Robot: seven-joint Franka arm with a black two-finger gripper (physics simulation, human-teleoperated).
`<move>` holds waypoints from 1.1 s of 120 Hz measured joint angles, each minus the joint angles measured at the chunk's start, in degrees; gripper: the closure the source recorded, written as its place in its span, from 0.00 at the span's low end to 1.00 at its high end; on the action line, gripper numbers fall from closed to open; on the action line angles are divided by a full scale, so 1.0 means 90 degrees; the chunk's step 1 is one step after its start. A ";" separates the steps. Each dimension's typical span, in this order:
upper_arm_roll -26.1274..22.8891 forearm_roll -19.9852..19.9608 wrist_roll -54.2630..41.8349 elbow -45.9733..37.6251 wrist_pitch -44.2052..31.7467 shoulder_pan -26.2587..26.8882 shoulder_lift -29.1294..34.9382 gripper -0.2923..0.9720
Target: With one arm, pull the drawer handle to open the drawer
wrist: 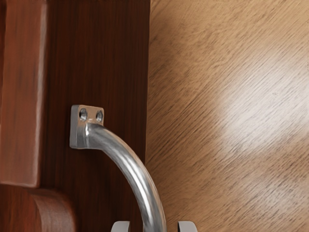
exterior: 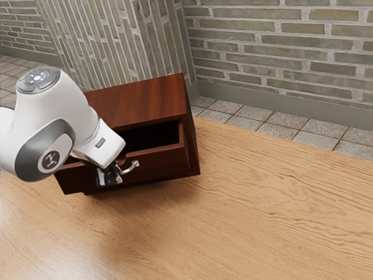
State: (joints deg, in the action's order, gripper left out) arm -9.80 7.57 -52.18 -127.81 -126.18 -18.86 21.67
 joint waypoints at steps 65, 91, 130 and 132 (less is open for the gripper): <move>-0.0005 -0.0050 0.0002 -0.0436 0.0053 0.0287 0.0549 0.76; -0.0005 -0.0097 -0.0009 -0.0640 0.0159 0.0408 0.0894 0.77; 0.0246 -0.0209 0.0008 -0.0346 0.1185 0.0856 0.2461 0.64; 0.0330 -0.0239 0.0008 -0.0153 0.1363 0.0866 0.2538 0.61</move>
State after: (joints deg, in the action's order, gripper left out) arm -6.83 5.42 -52.11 -129.19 -113.91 -11.06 44.51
